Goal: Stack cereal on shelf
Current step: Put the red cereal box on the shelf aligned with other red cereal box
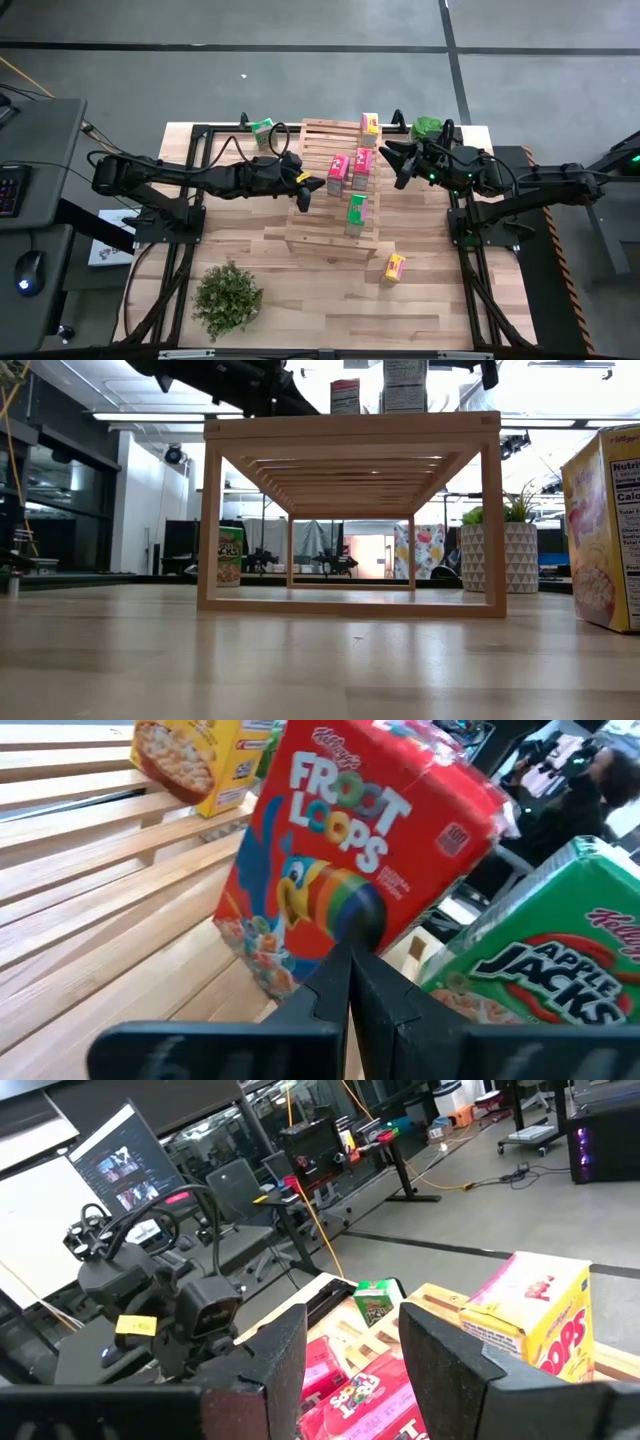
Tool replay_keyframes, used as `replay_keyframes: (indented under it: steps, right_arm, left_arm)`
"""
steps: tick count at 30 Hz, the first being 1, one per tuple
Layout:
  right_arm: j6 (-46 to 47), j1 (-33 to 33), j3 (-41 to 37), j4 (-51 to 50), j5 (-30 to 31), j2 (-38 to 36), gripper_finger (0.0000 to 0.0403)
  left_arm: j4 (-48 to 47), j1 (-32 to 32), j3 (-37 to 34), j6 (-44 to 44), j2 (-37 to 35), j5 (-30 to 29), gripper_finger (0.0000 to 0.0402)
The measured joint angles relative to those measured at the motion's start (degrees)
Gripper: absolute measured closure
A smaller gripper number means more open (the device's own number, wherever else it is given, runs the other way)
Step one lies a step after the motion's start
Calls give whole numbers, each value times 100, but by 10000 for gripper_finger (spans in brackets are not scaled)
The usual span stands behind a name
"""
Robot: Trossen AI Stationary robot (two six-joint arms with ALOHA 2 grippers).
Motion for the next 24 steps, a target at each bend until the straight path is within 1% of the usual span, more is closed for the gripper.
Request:
replay_keyframes:
  steps: [6, 10, 15, 24]
  right_arm:
    - [0, 1, 0, 0, 0, 0, 249]
    - [0, 1, 0, 0, 0, 0, 249]
    - [0, 0, 0, 0, 0, 0, 249]
    - [0, 2, 0, 0, 2, 0, 249]
  left_arm:
    - [298, 2, 0, 0, 0, 103, 401]
    - [339, 2, 0, 0, 0, 137, 401]
    - [375, 2, 0, -15, 0, 382, 401]
    - [375, -29, 0, -153, 0, 444, 401]
